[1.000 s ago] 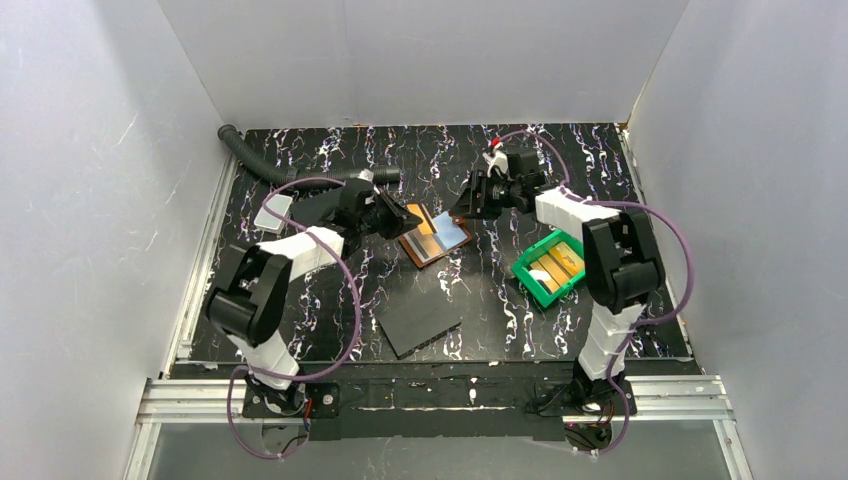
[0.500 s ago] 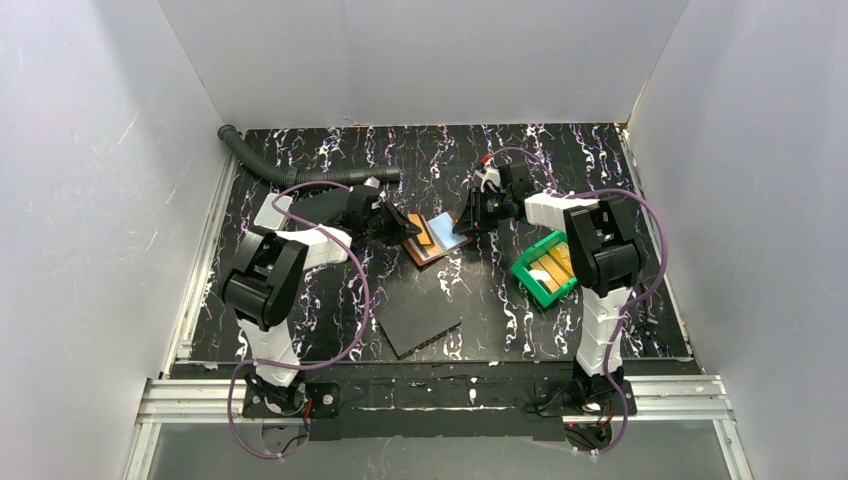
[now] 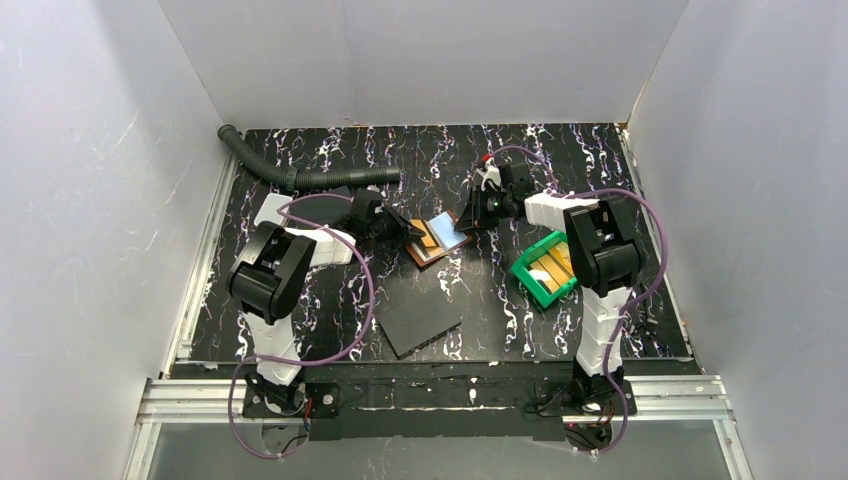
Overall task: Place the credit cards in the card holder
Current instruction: Insert the credit card into the card holder.
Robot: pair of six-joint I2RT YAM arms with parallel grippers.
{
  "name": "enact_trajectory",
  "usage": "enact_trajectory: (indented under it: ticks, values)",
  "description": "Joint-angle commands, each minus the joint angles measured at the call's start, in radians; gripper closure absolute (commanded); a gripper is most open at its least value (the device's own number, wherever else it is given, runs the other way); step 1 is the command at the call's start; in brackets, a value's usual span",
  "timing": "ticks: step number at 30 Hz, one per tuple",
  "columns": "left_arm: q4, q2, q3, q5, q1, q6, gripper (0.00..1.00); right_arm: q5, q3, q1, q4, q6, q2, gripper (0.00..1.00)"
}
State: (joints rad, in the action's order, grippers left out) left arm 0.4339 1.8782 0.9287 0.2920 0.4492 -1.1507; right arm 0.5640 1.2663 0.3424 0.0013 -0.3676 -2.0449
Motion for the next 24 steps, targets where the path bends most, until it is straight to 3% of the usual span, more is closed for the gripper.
enact_trajectory:
  ticks: [1, 24]
  values:
    - [0.044, 0.019, -0.004, 0.027, 0.006, -0.07, 1.0, -0.017, 0.001, 0.0, 0.027, 0.004, -0.013, 0.73]
    - [0.077, 0.002, -0.058, 0.08, 0.008, -0.088, 1.0, 0.002, 0.007, 0.001, 0.023, 0.0, -0.031, 0.73]
